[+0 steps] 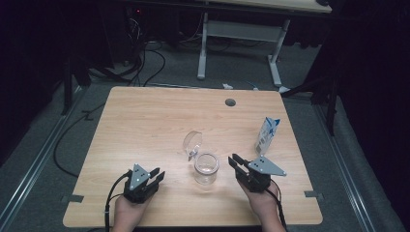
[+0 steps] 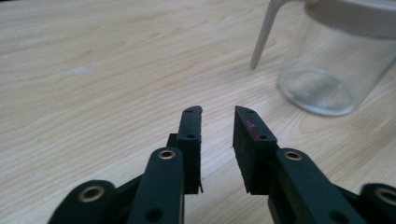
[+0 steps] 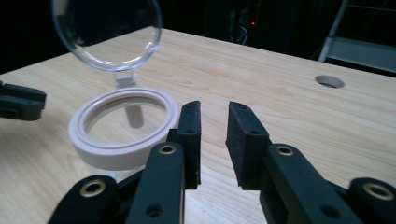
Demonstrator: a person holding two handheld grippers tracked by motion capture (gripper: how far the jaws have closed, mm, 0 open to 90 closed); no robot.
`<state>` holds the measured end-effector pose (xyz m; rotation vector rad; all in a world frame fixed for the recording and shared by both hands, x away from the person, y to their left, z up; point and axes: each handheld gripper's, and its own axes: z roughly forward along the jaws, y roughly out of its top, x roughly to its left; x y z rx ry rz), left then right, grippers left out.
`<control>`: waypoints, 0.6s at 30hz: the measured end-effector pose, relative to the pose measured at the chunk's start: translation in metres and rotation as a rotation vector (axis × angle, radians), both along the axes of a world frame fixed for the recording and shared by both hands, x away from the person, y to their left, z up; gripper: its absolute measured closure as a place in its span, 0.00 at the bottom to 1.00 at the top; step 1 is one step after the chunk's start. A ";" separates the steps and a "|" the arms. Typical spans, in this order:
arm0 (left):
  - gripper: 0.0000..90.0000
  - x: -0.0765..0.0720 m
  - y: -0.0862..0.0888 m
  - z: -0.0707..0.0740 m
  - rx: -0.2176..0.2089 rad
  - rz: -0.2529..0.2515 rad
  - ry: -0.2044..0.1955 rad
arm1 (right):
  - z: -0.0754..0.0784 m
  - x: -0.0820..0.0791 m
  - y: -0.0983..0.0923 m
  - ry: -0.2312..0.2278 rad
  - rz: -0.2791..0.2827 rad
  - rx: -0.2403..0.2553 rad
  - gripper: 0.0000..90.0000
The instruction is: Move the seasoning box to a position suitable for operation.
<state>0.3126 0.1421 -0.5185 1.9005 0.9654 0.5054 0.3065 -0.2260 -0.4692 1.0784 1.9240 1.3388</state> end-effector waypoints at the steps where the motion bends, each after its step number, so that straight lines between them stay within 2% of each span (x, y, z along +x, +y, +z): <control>1: 0.76 0.001 0.002 -0.001 0.006 -0.008 0.011 | 0.000 0.000 -0.001 -0.001 -0.012 -0.008 0.82; 2: 0.75 0.002 0.003 -0.002 0.010 -0.010 0.018 | 0.000 0.000 -0.001 -0.004 -0.021 -0.016 0.81; 4: 0.74 0.002 0.005 -0.005 0.047 -0.016 0.012 | -0.001 0.000 -0.002 -0.006 -0.028 -0.032 0.79; 6: 0.72 0.003 0.008 -0.006 0.067 -0.022 0.015 | -0.006 -0.001 -0.004 -0.013 -0.050 -0.050 0.77; 7: 0.70 0.004 0.009 -0.006 0.067 -0.025 0.021 | -0.012 -0.001 -0.008 0.007 -0.074 -0.049 0.76; 9: 0.68 0.002 0.014 -0.005 0.048 -0.026 0.025 | -0.019 -0.001 -0.012 0.017 -0.099 -0.078 0.75; 12: 0.66 0.000 0.019 -0.006 0.049 -0.024 0.021 | -0.026 -0.001 -0.018 0.033 -0.124 -0.094 0.73; 13: 0.66 -0.001 0.021 -0.006 0.064 -0.024 0.018 | -0.029 -0.002 -0.021 0.034 -0.131 -0.096 0.73; 14: 0.65 -0.002 0.025 -0.008 0.062 -0.022 0.021 | -0.033 -0.004 -0.030 0.039 -0.159 -0.084 0.71; 16: 0.65 -0.003 0.030 -0.009 0.033 -0.012 0.033 | -0.034 -0.005 -0.033 0.047 -0.165 -0.071 0.70; 17: 0.64 -0.004 0.032 -0.010 0.021 -0.003 0.037 | -0.034 -0.005 -0.042 0.059 -0.193 -0.054 0.69; 18: 0.63 -0.004 0.031 -0.009 0.026 -0.004 0.030 | -0.034 -0.005 -0.044 0.061 -0.197 -0.047 0.68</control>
